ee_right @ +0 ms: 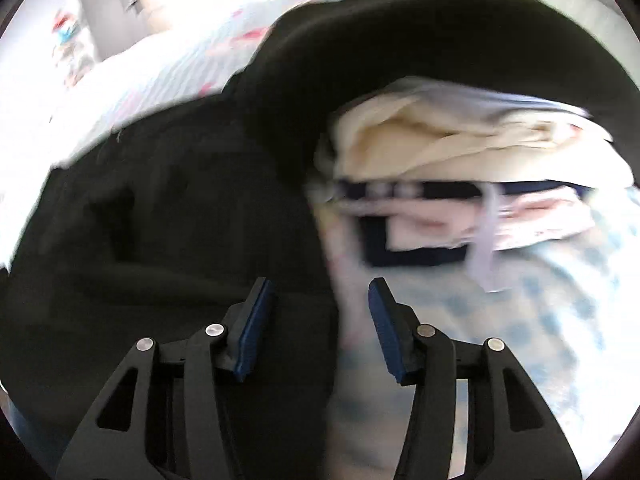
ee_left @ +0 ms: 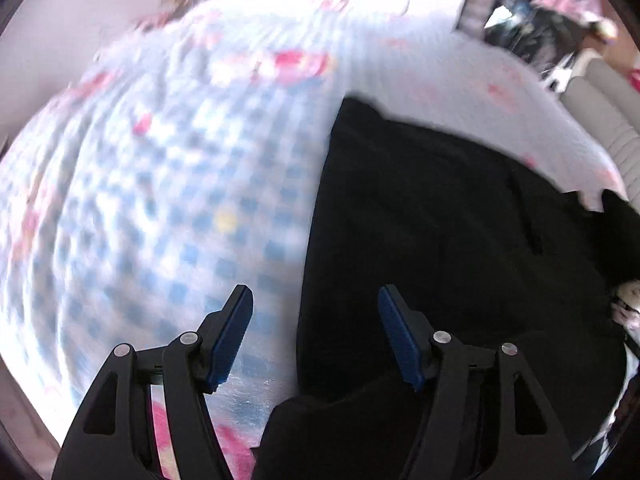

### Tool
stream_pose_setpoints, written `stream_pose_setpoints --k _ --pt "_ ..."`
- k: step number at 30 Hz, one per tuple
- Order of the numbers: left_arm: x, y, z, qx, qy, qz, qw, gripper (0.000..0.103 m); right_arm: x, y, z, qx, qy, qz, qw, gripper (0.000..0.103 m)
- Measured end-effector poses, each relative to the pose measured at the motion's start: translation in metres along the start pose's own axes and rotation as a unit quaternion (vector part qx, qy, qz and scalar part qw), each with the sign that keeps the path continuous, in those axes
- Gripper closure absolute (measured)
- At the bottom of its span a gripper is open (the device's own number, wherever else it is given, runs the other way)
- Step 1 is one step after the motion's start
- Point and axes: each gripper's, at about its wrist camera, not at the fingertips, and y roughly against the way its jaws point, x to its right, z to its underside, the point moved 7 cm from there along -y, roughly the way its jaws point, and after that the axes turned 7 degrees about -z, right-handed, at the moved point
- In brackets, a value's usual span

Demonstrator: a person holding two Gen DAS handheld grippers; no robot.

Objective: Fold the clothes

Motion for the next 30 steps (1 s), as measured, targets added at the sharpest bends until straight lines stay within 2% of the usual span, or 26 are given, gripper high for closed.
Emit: stream_pose_setpoints --k 2,5,7,8,9,11,13,14,15,17,19,20,21,23,24,25,27,29,30 --pt "0.016 0.021 -0.001 0.026 -0.027 0.041 0.9985 0.035 -0.011 0.019 -0.005 0.026 0.015 -0.015 0.999 0.051" --pt "0.053 0.044 0.013 0.054 -0.089 0.085 0.9910 0.035 -0.048 0.038 -0.005 0.054 0.069 -0.046 0.995 0.046" --pt "0.071 0.043 0.027 0.057 -0.123 0.093 0.9864 0.034 -0.076 0.040 0.001 0.055 0.104 -0.072 0.990 0.044" --pt "0.076 0.035 0.035 0.054 -0.137 0.084 0.9855 0.034 -0.084 0.033 0.007 0.048 0.118 -0.069 0.989 0.044" --pt "0.076 0.020 0.042 0.043 -0.142 0.077 0.9860 0.034 -0.090 0.026 0.013 0.040 0.130 -0.060 0.989 0.043" --pt "0.072 -0.015 0.055 0.009 -0.141 0.071 0.9874 0.028 -0.081 -0.006 0.035 -0.004 0.141 0.003 0.990 0.043" --pt "0.062 -0.034 0.053 -0.011 -0.102 0.105 0.9891 0.027 -0.065 -0.029 0.052 -0.019 0.120 -0.011 0.993 0.043" --pt "0.058 -0.037 0.049 -0.017 -0.083 0.117 0.9895 0.028 -0.057 -0.033 0.055 -0.009 0.109 -0.021 0.994 0.043" --pt "0.055 -0.038 0.045 -0.019 -0.070 0.117 0.9905 0.027 -0.052 -0.032 0.055 -0.003 0.102 -0.023 0.994 0.043" --pt "0.047 -0.038 0.040 -0.025 -0.058 0.083 0.9945 0.027 -0.043 -0.027 0.046 -0.005 0.080 -0.012 0.997 0.046" --pt "0.039 -0.037 0.036 -0.031 -0.049 0.043 0.9974 0.027 -0.034 -0.019 0.037 -0.005 0.059 -0.003 0.998 0.061" --pt "0.037 -0.026 0.036 -0.025 -0.042 0.015 0.9987 0.030 -0.029 -0.015 0.033 -0.005 0.052 0.001 0.999 0.065" --pt "0.041 -0.005 0.038 -0.003 -0.042 0.000 0.9991 0.031 -0.026 -0.011 0.031 -0.007 0.045 0.005 0.999 0.065" --pt "0.054 0.037 0.044 0.049 -0.056 -0.003 0.9972 0.029 -0.015 0.010 0.029 0.013 0.031 0.049 0.998 0.055" --pt "0.062 0.053 0.049 0.066 -0.068 -0.001 0.9955 0.029 -0.015 0.023 0.030 0.028 0.026 0.046 0.998 0.046" --pt "0.070 0.068 0.053 0.084 -0.079 0.002 0.9933 0.028 -0.018 0.036 0.030 0.043 0.024 0.033 0.998 0.044" --pt "0.087 0.082 0.071 0.089 -0.092 0.026 0.9914 0.027 -0.034 0.053 0.033 0.061 0.037 0.006 0.997 0.042" --pt "0.099 0.077 0.091 0.071 -0.099 0.049 0.9913 0.026 -0.053 0.065 0.038 0.070 0.056 -0.018 0.996 0.038" --pt "0.100 0.070 0.101 0.057 -0.101 0.049 0.9921 0.026 -0.063 0.068 0.043 0.070 0.068 -0.027 0.995 0.037"
